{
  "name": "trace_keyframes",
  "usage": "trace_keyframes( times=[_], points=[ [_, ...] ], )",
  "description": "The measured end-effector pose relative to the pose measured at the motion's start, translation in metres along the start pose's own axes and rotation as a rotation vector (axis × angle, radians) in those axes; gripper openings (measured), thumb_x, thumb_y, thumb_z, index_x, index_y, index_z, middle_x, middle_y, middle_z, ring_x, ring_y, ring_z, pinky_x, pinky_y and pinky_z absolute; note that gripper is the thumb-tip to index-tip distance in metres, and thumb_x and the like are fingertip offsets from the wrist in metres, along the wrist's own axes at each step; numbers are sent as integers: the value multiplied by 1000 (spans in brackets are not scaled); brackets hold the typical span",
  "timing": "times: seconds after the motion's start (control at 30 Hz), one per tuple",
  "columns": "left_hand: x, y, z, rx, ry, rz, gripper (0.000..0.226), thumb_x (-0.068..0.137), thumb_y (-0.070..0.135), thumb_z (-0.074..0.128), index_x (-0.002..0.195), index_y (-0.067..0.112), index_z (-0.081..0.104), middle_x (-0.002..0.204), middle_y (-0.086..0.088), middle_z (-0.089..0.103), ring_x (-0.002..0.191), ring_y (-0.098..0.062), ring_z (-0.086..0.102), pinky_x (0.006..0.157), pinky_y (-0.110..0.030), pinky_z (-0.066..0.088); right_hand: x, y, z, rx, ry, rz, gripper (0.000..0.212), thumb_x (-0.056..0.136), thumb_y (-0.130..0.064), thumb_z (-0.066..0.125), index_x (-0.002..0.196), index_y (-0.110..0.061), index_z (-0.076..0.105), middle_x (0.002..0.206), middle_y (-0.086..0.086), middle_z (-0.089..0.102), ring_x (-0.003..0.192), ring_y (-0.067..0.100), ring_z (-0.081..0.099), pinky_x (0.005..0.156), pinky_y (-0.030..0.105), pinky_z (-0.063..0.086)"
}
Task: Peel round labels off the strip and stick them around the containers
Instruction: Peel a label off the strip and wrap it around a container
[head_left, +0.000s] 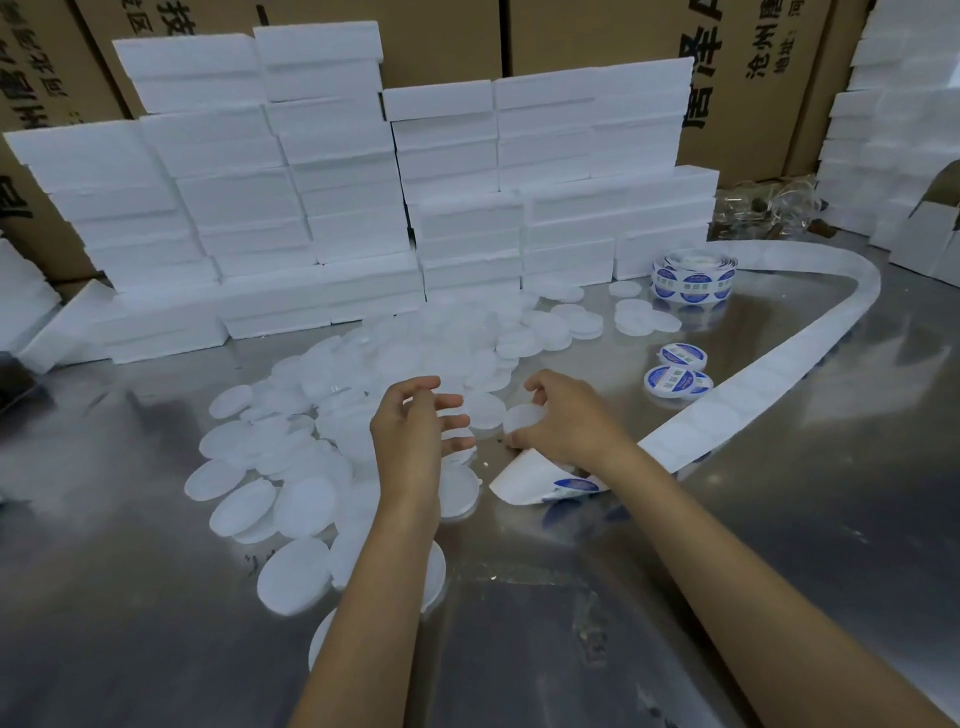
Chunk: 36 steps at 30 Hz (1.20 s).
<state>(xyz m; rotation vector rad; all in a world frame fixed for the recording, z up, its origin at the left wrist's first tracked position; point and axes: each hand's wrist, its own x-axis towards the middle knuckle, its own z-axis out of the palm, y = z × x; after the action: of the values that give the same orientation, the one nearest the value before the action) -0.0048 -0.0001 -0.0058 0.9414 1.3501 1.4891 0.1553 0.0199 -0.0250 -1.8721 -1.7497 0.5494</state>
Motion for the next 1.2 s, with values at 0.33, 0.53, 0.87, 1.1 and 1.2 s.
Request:
trace_keyframes(
  times=[0.33, 0.53, 0.87, 1.1, 1.2],
  points=[
    [-12, 4, 6, -122, -433, -104, 38, 96, 26, 67, 131, 33, 56, 114, -2, 72, 93, -21, 76, 73, -32, 62, -33, -24, -15, 451, 164, -412, 64, 71, -31, 81, 125, -42, 48, 112, -21, 57, 104, 1, 52, 74, 2, 39],
    [-14, 6, 2, -196, -453, -11, 31, 105, 2, 43, 125, 17, 61, 107, -7, 76, 97, -29, 75, 73, -33, 62, -43, -17, -34, 444, 172, -389, 46, 80, -26, 77, 120, -36, 55, 114, -17, 60, 105, 2, 55, 80, 16, 40],
    [-17, 5, -2, 217, -575, 135, 40, 83, 8, 76, 109, 32, 56, 104, 4, 70, 92, -16, 67, 68, -20, 55, -66, 35, -69, 302, -475, -338, 76, 76, -18, 81, 130, -57, 43, 112, -2, 58, 96, 14, 59, 87, 28, 52],
    [-17, 3, 0, 220, -655, 141, 52, 80, 0, 79, 117, 25, 52, 109, 0, 66, 83, 0, 71, 62, -14, 52, -57, 31, -54, 504, -283, -320, 41, 85, 3, 70, 111, -28, 65, 94, -1, 72, 90, 17, 69, 82, 28, 57],
    [-17, 1, 0, 210, -649, 141, 50, 82, 1, 78, 117, 26, 53, 101, 7, 72, 84, 0, 71, 63, -14, 53, -57, 28, -51, 573, -246, -313, 45, 85, 4, 69, 111, -32, 64, 97, 3, 71, 92, 17, 70, 79, 27, 57]
  ],
)
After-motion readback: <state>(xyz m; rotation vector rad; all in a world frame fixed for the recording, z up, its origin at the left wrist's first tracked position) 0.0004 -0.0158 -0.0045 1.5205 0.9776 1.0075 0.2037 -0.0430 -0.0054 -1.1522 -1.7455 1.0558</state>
